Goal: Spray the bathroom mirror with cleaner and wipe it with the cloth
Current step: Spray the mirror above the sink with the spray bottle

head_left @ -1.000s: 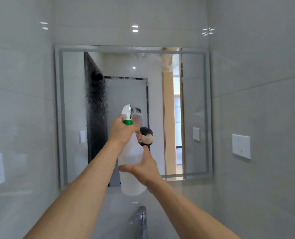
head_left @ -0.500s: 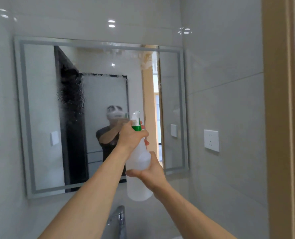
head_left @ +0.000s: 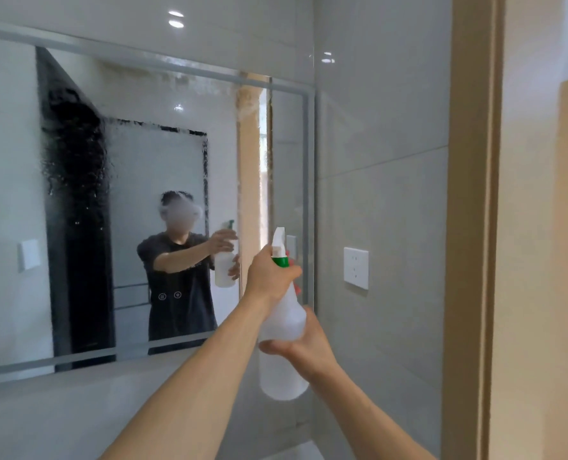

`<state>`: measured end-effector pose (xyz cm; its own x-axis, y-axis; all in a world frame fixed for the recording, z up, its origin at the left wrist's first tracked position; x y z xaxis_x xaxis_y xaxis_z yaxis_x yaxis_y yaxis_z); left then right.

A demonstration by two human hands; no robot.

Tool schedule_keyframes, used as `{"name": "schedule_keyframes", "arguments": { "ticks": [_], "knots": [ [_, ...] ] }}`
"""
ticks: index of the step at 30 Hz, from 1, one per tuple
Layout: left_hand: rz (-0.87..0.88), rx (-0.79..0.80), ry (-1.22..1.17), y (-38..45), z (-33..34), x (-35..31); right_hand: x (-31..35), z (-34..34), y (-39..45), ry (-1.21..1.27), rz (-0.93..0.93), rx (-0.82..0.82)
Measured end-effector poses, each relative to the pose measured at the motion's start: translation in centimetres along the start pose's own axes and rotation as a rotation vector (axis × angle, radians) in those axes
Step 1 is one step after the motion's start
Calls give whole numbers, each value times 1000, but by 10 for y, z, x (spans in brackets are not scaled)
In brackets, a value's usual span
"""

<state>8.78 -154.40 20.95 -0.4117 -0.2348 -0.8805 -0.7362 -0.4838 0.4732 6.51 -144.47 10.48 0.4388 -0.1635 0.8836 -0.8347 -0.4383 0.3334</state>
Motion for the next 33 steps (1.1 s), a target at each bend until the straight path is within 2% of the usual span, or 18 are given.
{"name": "schedule_keyframes", "arguments": {
  "ticks": [7, 17, 23, 33],
  "knots": [
    [-51, 53, 0, -8, 35, 28, -31, -21, -11, 12, 75, -4],
    [-117, -45, 111, -32, 40, 96, -94, -11, -26, -24, 214, 60],
    [-191, -23, 86, -43, 25, 118, -110, 8, -34, -3, 237, 108],
    [-219, -161, 135, -59, -44, 136, -114, 74, -41, 8, 225, 262]
  ]
}}
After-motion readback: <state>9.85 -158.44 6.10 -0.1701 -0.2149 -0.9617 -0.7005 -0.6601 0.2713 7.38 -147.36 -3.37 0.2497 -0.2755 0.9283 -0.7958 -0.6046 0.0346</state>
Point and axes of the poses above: each hand's wrist, its own y-axis towards the middle knuckle, its own z-axis out of the palm, x = y × z, the point moved 5 cm from there along y, towards the middle knuckle, and after that the axes turned 6 degrees about -y, right-handed, at the moved point
